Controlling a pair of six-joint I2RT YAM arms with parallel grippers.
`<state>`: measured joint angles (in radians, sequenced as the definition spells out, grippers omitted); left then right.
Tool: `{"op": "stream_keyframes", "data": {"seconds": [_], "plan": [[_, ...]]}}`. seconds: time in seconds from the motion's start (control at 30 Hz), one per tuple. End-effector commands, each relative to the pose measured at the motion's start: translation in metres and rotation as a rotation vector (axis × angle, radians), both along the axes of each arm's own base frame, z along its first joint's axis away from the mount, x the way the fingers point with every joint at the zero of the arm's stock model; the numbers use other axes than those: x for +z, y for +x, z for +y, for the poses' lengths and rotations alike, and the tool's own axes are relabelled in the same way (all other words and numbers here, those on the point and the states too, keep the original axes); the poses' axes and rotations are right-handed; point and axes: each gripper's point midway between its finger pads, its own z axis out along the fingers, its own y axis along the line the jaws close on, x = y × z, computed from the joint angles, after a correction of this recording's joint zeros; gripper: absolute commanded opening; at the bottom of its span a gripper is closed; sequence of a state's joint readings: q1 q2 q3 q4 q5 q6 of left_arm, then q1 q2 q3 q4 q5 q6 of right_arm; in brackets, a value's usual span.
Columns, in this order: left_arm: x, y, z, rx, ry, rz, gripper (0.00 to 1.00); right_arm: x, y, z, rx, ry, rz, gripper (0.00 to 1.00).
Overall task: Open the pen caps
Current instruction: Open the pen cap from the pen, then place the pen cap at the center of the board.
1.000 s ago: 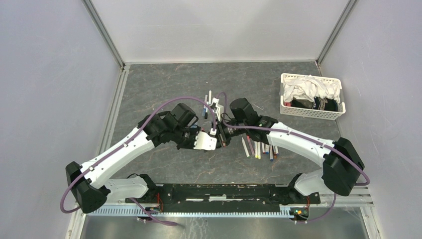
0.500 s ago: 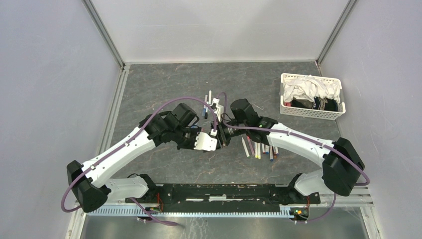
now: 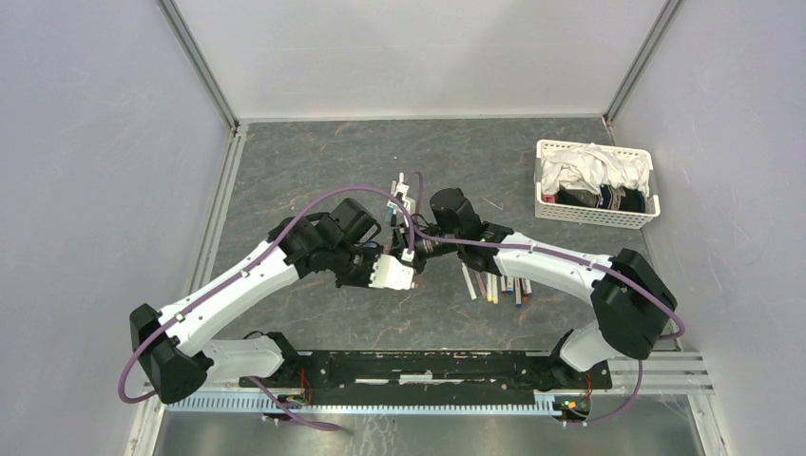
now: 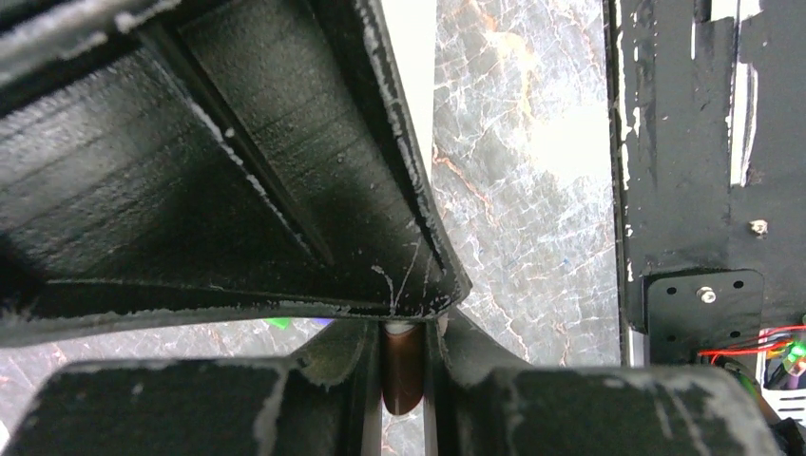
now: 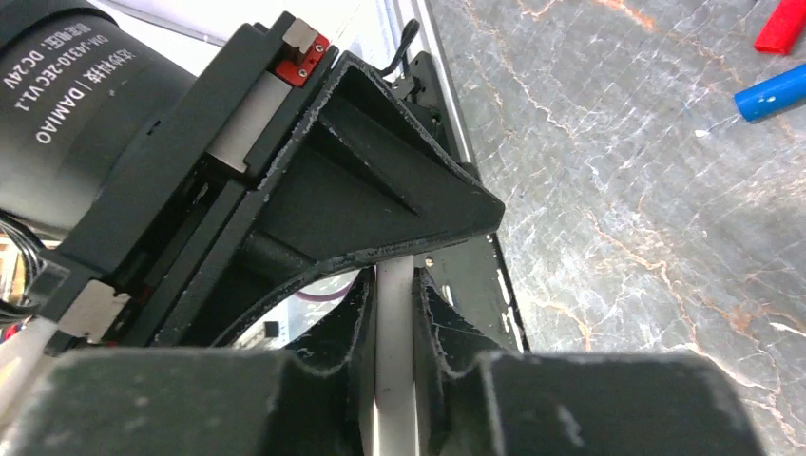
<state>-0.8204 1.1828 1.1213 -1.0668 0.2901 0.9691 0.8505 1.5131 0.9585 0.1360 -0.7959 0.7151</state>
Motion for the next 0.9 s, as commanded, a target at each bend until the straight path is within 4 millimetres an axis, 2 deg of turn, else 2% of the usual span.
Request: {"op": "stream_keyframes", "data": {"seconds": [0.0, 0.1, 0.23, 0.37, 0.47, 0.53, 0.6, 0.67, 0.73, 0.8, 0.87], "plan": [[0.015, 0.003, -0.008, -0.060, -0.030, -0.043, 0.02, 0.019, 0.002, 0.013, 0.027, 0.083, -0.030, 0.11], [0.016, 0.009, -0.006, -0.049, -0.018, -0.072, 0.02, 0.016, -0.006, 0.009, 0.062, 0.081, -0.021, 0.00], [0.012, 0.021, 0.004, -0.035, 0.034, -0.133, 0.02, -0.004, -0.019, -0.010, 0.092, -0.009, -0.034, 0.00], [0.004, 0.051, 0.028, -0.012, 0.105, -0.209, 0.02, -0.042, -0.042, -0.050, 0.077, -0.157, -0.010, 0.00], [0.002, 0.083, 0.064, 0.067, 0.157, -0.213, 0.02, -0.065, -0.061, -0.086, 0.039, -0.244, 0.005, 0.00], [-0.001, 0.096, 0.083, 0.100, 0.190, -0.219, 0.02, -0.077, -0.074, -0.108, 0.007, -0.281, 0.028, 0.00], [-0.003, 0.101, 0.090, 0.105, 0.205, -0.226, 0.02, -0.078, -0.078, -0.121, -0.029, -0.288, 0.025, 0.00], [-0.006, 0.100, 0.085, 0.096, 0.185, -0.217, 0.02, -0.070, -0.074, -0.125, -0.047, -0.273, 0.012, 0.00], [-0.006, 0.100, 0.073, 0.108, 0.131, -0.201, 0.02, -0.058, -0.054, -0.125, -0.097, -0.276, -0.042, 0.00], [-0.011, 0.104, 0.063, 0.144, 0.087, -0.177, 0.02, -0.050, -0.021, -0.130, -0.189, -0.334, -0.131, 0.00], [-0.020, 0.107, 0.053, 0.187, 0.049, -0.142, 0.02, -0.051, 0.016, -0.142, -0.316, -0.432, -0.201, 0.00]]}}
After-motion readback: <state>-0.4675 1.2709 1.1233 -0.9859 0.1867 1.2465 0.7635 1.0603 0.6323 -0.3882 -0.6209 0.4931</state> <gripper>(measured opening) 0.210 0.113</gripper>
